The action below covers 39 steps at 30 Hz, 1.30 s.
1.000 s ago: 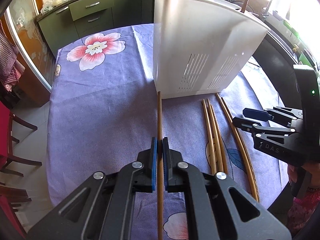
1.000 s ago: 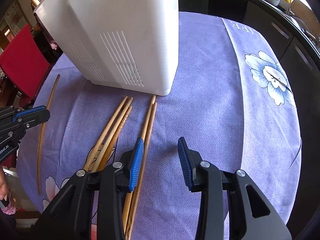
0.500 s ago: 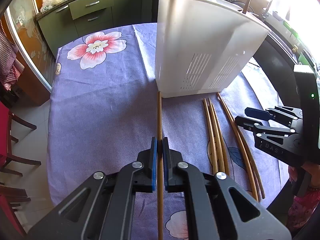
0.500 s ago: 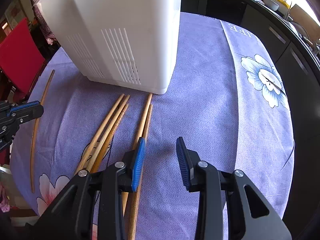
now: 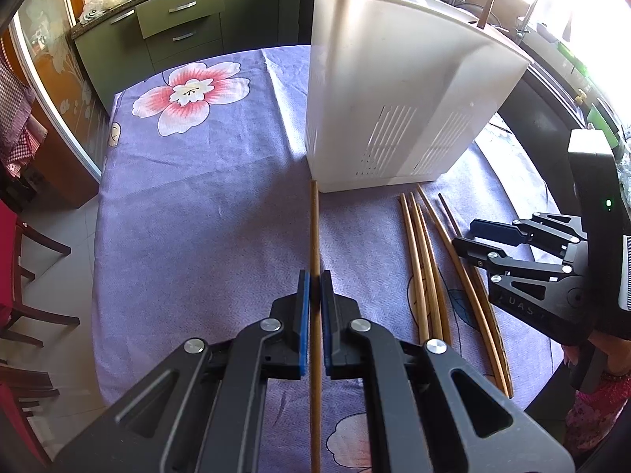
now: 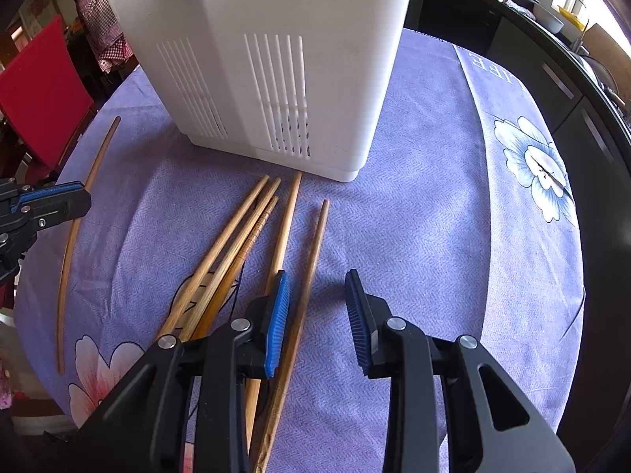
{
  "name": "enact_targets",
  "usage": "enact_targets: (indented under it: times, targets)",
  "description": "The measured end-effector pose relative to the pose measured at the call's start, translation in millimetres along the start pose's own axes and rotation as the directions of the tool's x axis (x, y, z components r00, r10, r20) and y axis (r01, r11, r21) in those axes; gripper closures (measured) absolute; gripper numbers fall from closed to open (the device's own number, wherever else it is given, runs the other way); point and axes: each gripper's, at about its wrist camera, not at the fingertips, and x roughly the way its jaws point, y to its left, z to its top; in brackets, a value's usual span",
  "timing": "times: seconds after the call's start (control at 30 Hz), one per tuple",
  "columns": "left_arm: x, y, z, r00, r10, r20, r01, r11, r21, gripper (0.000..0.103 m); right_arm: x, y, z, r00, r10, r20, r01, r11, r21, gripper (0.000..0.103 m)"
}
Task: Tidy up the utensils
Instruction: 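Grasp a wooden chopstick with the right gripper while the left holds its chopstick, then lower both held chopsticks into the white holder and open both grippers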
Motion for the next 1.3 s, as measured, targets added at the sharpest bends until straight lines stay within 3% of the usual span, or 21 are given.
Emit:
enact_targets:
  times: [0.13, 0.2, 0.3, 0.63, 0.9, 1.3]
  targets:
    - [-3.8, 0.4, 0.1, 1.000, -0.002, 0.009, 0.002, 1.000, -0.002, 0.098, 0.0, -1.3, 0.2, 1.000, 0.006, 0.011, -0.006, 1.000, 0.003, 0.084]
    - [-5.8, 1.0, 0.6, 1.000, -0.003, 0.014, 0.003, 1.000, -0.001, 0.098, -0.3, -0.8, -0.4, 1.000, 0.008, 0.015, -0.008, 1.000, 0.003, 0.094]
    - [-9.8, 1.3, 0.8, 1.000, -0.005, 0.021, 0.005, 1.000, -0.001, 0.098, 1.5, -4.0, 1.2, 1.000, 0.018, 0.024, -0.018, 1.000, 0.009, 0.097]
    - [-31.1, 2.3, -1.1, 0.998, -0.010, 0.060, 0.009, 1.000, 0.005, 0.098, -42.6, -21.2, -8.6, 0.988, 0.070, 0.135, -0.077, 0.996, 0.049, 0.097]
    - [-56.0, 1.9, -5.1, 0.994, -0.010, 0.106, 0.010, 1.000, 0.008, 0.098, -102.6, -27.6, -23.3, 0.959, 0.099, 0.265, -0.116, 0.992, 0.048, 0.097]
    - [-98.8, -1.8, -13.8, 0.982, -0.001, 0.187, -0.004, 1.000, 0.022, 0.098, -149.4, -37.7, -49.1, 0.919, 0.081, 0.387, -0.122, 0.989, 0.081, 0.097]
